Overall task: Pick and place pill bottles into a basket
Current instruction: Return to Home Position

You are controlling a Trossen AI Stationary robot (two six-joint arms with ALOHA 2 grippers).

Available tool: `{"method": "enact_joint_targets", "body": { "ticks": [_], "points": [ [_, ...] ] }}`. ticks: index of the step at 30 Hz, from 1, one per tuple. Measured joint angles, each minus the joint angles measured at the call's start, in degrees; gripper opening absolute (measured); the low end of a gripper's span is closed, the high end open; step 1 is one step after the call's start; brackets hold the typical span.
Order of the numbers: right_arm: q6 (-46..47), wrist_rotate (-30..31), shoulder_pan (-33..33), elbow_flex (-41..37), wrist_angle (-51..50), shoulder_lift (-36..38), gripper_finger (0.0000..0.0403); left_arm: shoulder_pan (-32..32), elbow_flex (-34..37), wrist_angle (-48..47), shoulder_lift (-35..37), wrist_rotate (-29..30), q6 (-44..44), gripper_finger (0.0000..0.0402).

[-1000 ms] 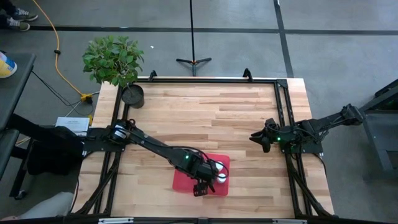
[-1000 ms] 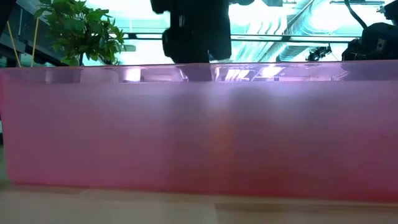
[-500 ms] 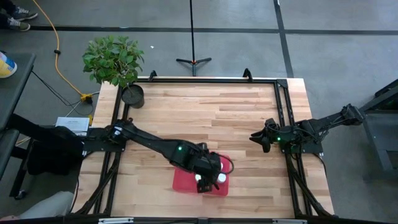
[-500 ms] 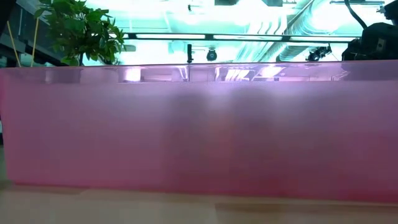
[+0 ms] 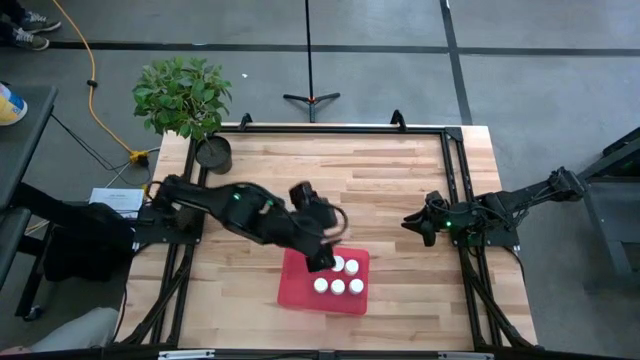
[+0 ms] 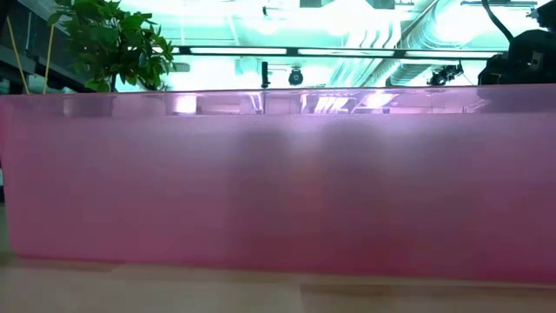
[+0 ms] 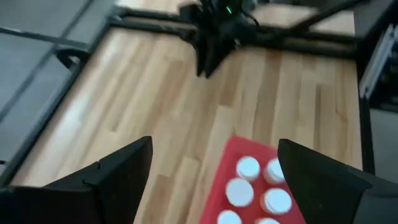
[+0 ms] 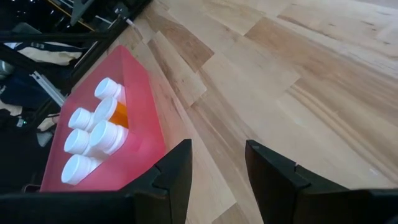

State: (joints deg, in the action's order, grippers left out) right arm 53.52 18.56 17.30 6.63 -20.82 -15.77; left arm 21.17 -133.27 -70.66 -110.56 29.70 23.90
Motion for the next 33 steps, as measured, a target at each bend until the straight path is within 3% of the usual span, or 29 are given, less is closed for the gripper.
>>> {"method": "enact_joint_targets", "body": {
  "ticks": [10,20,28,33],
  "points": [
    [0.0,0.4,0.0,0.0,0.0,0.0,0.0140,-0.2,0.0,-3.4,8.6,6.9,-4.6,0.0379],
    [-3.7,0.7,0.0,-0.1,1.2,0.0,0.0140,-0.1,0.0,-9.3,17.3,18.9,0.4,0.0379],
    [-15.0,11.7,0.0,-0.1,8.9,0.9,0.0140,3.3,0.1,-19.7,20.5,26.4,10.5,0.0379],
    [-19.7,20.4,0.0,-0.1,9.5,2.8,0.0140,7.5,2.3,-19.3,22.2,31.2,12.5,0.0379]
  ]
}}
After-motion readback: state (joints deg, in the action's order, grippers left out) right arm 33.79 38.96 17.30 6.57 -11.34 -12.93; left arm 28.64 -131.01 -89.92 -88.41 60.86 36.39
